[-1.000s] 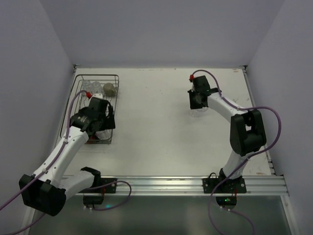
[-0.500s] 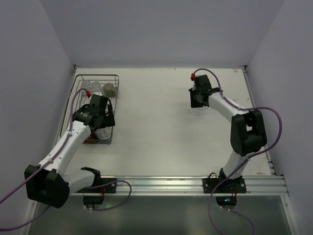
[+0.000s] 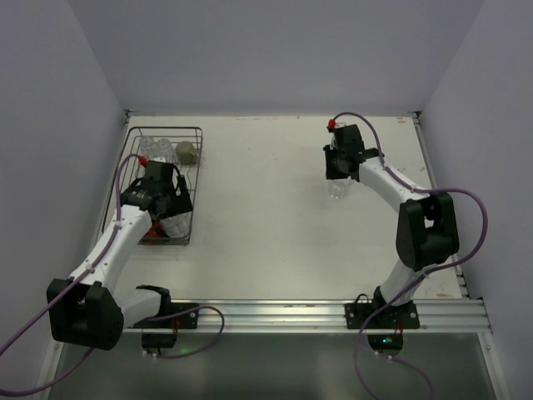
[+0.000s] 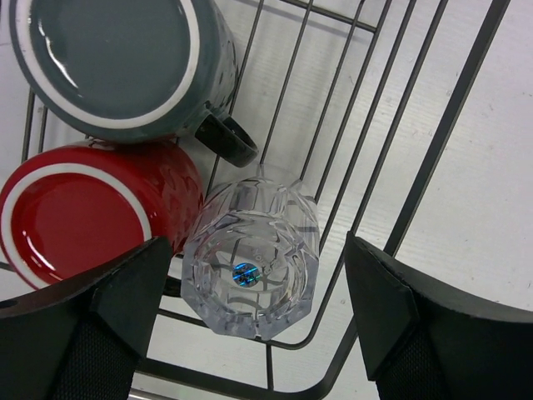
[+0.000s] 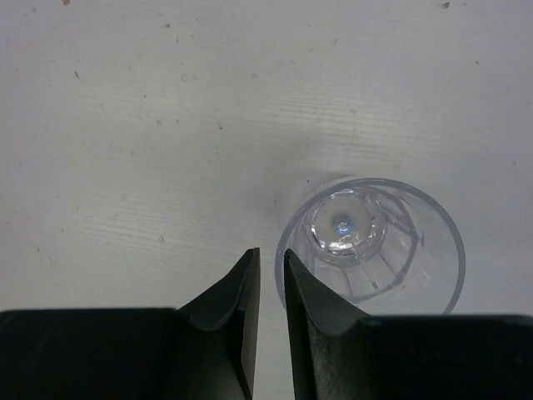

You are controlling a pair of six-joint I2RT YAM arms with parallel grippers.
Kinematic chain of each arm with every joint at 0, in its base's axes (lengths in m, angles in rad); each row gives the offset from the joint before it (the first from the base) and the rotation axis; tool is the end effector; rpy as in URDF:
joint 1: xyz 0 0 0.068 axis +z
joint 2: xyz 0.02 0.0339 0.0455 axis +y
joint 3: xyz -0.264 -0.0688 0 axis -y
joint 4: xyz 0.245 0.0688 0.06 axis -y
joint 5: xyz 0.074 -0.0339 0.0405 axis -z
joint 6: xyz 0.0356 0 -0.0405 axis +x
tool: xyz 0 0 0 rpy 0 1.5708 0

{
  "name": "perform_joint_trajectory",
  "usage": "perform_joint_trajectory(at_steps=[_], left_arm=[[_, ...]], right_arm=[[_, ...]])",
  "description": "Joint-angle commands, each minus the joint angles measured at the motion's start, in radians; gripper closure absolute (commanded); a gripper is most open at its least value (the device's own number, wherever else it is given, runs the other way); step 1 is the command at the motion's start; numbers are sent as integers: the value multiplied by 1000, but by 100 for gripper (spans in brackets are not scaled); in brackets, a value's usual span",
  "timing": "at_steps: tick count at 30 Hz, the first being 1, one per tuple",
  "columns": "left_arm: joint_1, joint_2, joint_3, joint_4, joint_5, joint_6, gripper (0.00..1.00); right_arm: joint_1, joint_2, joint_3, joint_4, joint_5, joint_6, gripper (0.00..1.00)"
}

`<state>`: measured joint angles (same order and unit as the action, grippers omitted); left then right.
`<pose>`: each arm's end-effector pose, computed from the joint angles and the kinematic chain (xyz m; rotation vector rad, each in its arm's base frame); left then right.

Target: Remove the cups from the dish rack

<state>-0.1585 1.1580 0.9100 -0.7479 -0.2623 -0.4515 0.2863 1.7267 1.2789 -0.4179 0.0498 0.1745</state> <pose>0.2239 -0.0264 0.2624 -0.4644 2.4752 0.0932 0.3639 0.1053 0.2389 -0.1140 2.4378 0.1459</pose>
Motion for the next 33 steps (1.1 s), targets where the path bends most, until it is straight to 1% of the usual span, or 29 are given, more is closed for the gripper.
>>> perform_joint_trajectory(at_steps=[1, 5, 7, 9, 10, 11, 13, 14, 15, 18, 20, 21, 22, 23, 24, 25, 26, 27, 28, 29, 33], left_arm=[[11, 11, -20, 50, 67, 14, 9], [13, -7, -23, 56, 63, 13, 12], [13, -7, -23, 58, 63, 13, 15], [11, 3, -23, 53, 64, 11, 17], [13, 5, -25, 51, 69, 10, 21], [13, 6, -28, 53, 77, 7, 23], [13, 6, -43, 61, 83, -6, 28], [13, 3, -51, 67, 86, -9, 29], [13, 3, -75, 70, 92, -19, 31], [27, -18, -140, 102, 104, -33, 32], [34, -30, -145, 111, 106, -33, 33], [36, -34, -132, 111, 100, -32, 35], [36, -41, -123, 113, 92, -32, 42], [36, -56, -109, 110, 72, -27, 47], [36, -64, -79, 107, 66, -26, 52], [37, -73, -62, 101, 66, -24, 60], [36, -92, -42, 98, 77, -26, 63], [36, -101, -7, 96, 84, -26, 67], [37, -112, 13, 94, 90, -27, 68], [36, -133, 33, 91, 101, -27, 69], [37, -173, 186, 62, 133, -19, 73]], right_arm=[[-6, 4, 8, 19, -11, -12, 78], [-6, -16, 7, 21, -30, -3, 75], [-6, -36, -3, 27, -28, 3, 72], [-6, -75, -9, 27, -19, 8, 62], [-7, -90, -18, 28, -15, 14, 56], [-7, -107, -23, 30, -10, 17, 44], [-6, -163, -39, 36, -1, 29, 33], [-6, -183, -44, 39, -2, 33, 26], [-6, -228, -49, 41, -13, 42, 23], [-6, -318, -72, 50, -43, 57, 18], [-6, -363, -90, 64, -66, 68, 16], [-4, -384, -96, 71, -89, 83, 14], [-6, -426, -108, 83, -137, 95, 13], [-3, -447, -116, 94, -158, 106, 12], [5, -470, -128, 111, -181, 134, 11], [11, -517, -160, 161, -230, 149, 8], [17, -541, -179, 186, -257, 166, 8], [30, -562, -215, 211, -283, 216, 7], [40, -582, -237, 275, -310, 242, 7], [54, -622, -259, 310, -373, 262, 7], [174, -682, -351, 484, -435, 396, 7]])
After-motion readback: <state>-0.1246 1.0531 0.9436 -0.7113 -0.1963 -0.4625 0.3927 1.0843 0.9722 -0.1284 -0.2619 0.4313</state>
